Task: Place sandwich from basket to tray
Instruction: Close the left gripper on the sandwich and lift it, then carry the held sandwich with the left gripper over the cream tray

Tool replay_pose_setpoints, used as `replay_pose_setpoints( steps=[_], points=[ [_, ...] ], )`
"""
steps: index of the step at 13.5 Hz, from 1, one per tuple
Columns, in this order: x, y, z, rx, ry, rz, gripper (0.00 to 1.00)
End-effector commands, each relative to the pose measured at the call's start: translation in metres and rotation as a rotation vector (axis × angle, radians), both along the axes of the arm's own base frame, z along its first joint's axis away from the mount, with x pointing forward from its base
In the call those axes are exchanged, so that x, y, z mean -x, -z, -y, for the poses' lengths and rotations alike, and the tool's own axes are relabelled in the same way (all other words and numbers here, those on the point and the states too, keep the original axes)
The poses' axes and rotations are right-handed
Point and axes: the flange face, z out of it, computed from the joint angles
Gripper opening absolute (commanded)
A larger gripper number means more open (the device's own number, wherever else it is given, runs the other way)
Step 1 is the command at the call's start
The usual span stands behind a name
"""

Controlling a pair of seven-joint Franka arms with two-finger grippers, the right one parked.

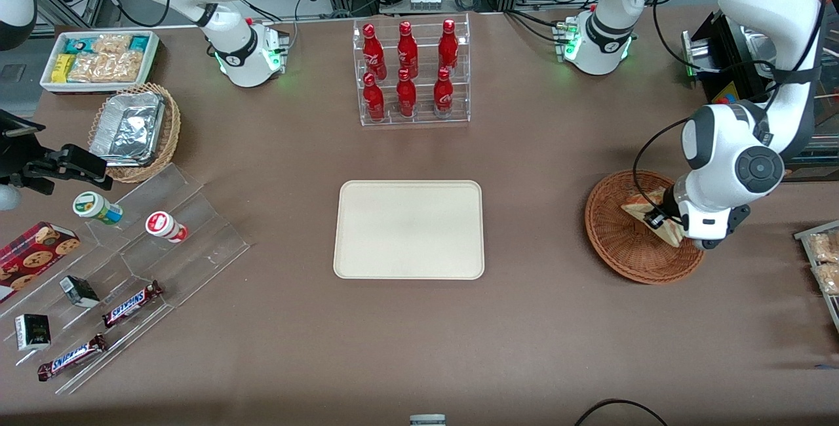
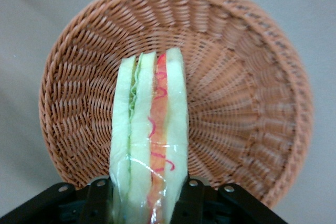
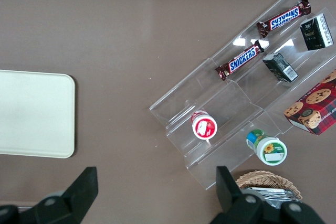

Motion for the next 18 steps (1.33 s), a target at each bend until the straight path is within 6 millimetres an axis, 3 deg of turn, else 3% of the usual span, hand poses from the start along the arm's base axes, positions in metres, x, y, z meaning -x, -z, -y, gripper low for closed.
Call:
replay_pose_setpoints(
  steps=[1, 4, 7, 9, 12, 16, 18],
  points=[
    [-0.024, -0.043, 0.028, 0.001, 0.053, 0.005, 0.38],
    [-0.032, -0.047, 0.080, 0.010, 0.167, 0.012, 0.42],
    [-0.038, -0.037, 0.162, 0.016, 0.290, 0.019, 0.42],
    [-0.040, -0.024, 0.206, 0.020, 0.363, 0.014, 0.43],
    [-0.024, -0.011, 0.270, 0.071, 0.601, -0.003, 0.44],
    [-0.016, 0.008, 0.362, 0.179, 0.659, -0.003, 0.41],
    [-0.019, 0.021, 0.385, 0.194, 0.675, 0.000, 0.41]
  ],
)
